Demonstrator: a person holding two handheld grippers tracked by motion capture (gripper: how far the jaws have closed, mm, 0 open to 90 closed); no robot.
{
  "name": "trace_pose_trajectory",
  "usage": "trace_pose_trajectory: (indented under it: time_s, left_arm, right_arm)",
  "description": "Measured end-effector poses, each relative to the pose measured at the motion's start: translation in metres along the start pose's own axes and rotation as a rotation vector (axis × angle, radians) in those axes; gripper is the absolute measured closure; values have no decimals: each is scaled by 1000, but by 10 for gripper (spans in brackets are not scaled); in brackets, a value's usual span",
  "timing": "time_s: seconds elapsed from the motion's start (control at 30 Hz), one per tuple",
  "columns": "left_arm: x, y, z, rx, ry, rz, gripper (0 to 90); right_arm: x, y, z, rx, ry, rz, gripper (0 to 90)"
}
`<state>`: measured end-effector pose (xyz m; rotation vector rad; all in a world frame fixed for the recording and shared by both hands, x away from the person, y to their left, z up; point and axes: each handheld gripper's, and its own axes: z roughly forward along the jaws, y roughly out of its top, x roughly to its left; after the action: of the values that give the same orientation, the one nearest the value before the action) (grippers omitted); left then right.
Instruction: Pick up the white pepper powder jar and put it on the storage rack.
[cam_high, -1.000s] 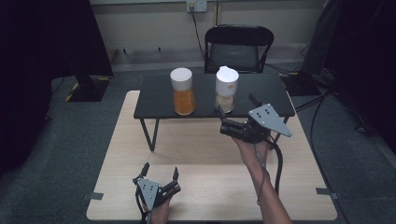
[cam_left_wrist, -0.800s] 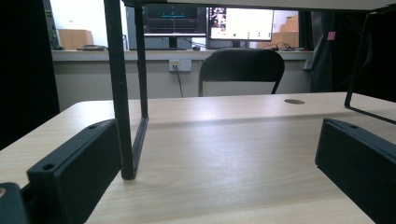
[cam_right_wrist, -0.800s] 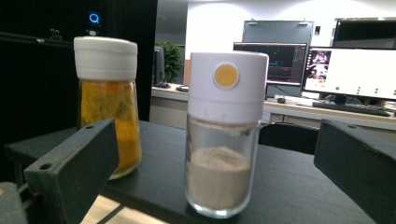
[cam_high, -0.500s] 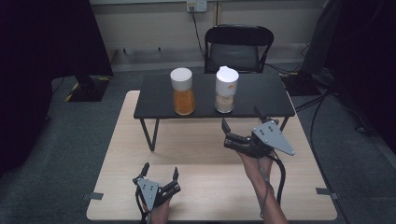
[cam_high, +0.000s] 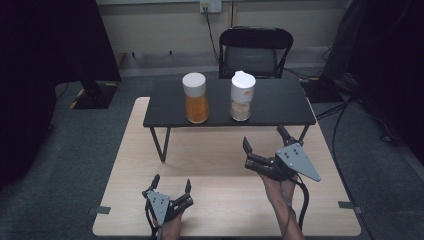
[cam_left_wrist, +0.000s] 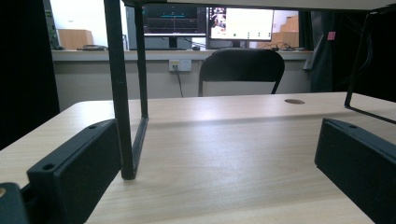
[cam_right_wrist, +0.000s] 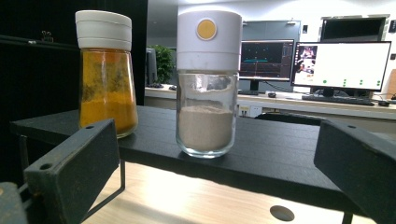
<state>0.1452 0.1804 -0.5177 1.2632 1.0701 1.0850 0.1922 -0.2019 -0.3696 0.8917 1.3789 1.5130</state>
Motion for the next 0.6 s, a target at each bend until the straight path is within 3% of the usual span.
trace_pose_trajectory:
  time_s: [0.6]
  left_arm:
    - [0,0,0,-1,0,0,2]
  right_arm:
    - [5,-25,-28,1,-37,-3,0]
